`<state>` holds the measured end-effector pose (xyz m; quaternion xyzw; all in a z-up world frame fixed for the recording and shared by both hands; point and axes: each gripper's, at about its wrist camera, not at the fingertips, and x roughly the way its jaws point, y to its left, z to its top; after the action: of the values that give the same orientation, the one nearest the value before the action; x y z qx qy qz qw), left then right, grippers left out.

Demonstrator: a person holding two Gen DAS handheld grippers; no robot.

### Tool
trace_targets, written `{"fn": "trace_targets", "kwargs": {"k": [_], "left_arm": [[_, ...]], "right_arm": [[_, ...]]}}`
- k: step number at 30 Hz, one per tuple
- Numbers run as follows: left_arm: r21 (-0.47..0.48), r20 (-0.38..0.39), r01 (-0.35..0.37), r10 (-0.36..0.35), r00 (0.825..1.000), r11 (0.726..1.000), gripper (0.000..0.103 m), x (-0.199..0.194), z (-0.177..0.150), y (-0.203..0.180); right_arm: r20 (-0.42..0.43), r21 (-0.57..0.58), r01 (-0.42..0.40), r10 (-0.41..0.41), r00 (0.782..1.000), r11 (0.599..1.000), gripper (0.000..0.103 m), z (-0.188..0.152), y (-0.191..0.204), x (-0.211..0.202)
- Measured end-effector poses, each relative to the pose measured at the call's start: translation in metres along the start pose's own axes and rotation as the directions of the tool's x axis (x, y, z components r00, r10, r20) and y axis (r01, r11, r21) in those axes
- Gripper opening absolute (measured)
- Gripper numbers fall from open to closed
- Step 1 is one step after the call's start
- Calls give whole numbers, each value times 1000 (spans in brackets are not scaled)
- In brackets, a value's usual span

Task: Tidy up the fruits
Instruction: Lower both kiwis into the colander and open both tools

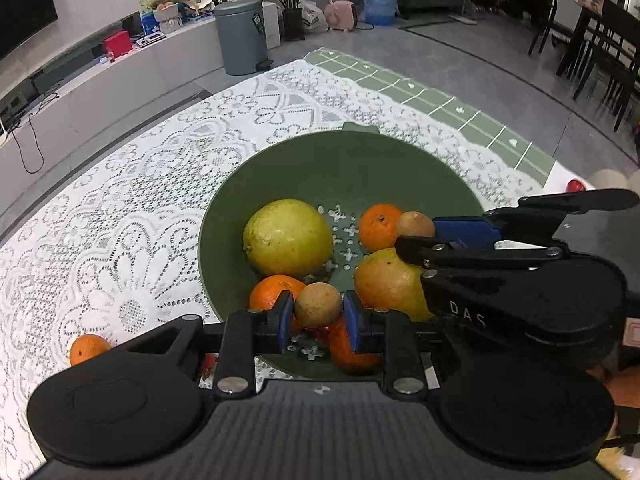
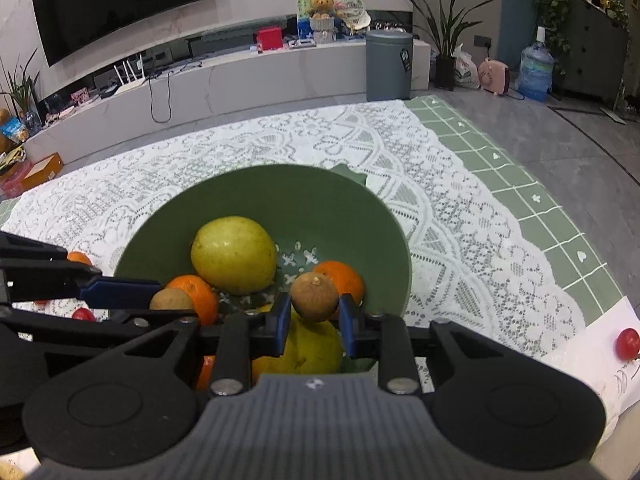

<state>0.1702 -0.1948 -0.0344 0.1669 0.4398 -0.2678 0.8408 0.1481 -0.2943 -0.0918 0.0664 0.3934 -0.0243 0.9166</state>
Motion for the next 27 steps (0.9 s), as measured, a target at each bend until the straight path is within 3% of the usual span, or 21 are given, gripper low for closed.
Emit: {"fn": "trace_targets", "kwargs": {"k": [13,17,19,27], "left_arm": [[-48,6,31,-31,1000,998,30,4,1,8],[-60,7,34,-34,999,998,30,1,2,10],[-63,5,33,-33,999,997,30,1,3,11],[10,-10,55,-55,998,998,30,10,8,-4]], "right_arm": [[22,31,-30,29,999,999,24,-1,-4,-2],[67,74,-47,42,997,996,36,-1,-11,-9],[88,91,-67,59,994,994,37,-1,-14,-11],[135,200,-103,77,988,974,39,-1,-32,-16]]}}
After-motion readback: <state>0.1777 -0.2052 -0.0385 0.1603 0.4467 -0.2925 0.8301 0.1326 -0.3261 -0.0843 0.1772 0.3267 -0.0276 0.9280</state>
